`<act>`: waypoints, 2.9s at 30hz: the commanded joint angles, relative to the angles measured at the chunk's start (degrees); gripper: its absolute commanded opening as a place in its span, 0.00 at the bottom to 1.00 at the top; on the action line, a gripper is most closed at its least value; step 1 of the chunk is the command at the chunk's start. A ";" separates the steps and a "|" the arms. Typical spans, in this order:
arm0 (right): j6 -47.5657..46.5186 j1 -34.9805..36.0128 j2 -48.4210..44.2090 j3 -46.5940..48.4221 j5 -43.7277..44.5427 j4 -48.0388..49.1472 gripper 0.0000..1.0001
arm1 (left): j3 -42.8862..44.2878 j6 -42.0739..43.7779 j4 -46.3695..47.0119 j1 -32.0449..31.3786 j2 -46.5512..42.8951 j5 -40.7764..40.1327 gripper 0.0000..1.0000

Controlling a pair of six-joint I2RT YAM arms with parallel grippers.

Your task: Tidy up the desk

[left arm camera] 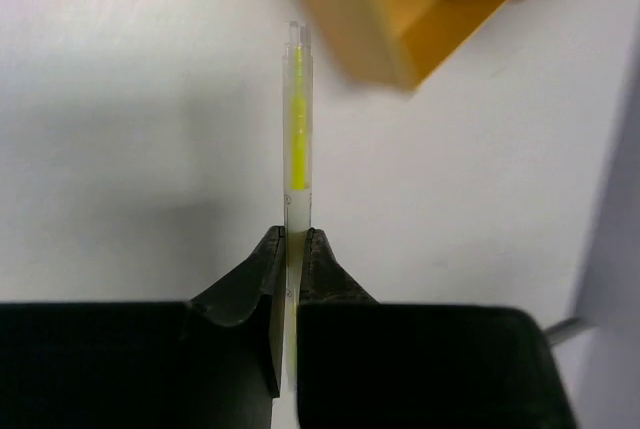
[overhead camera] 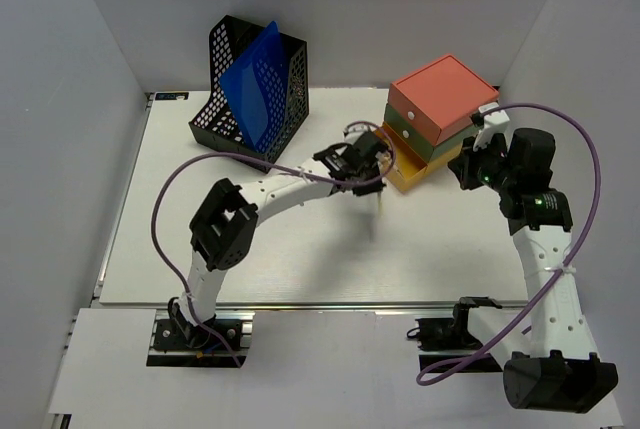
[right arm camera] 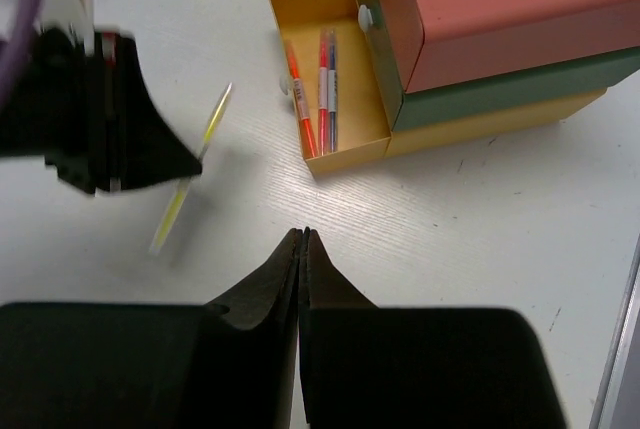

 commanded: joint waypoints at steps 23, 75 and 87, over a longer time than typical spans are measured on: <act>1.14 -0.63 -4.32 -2.61 1.33 -0.09 0.00 | 15.37 -14.63 28.25 8.91 12.74 6.36 0.00; -24.43 32.50 39.80 6.98 37.34 11.50 0.00 | -60.47 0.23 6.72 9.97 -71.36 -1.56 0.62; -23.73 34.70 50.43 7.24 55.44 21.86 0.00 | -61.80 -1.10 7.77 9.44 -70.76 1.26 0.63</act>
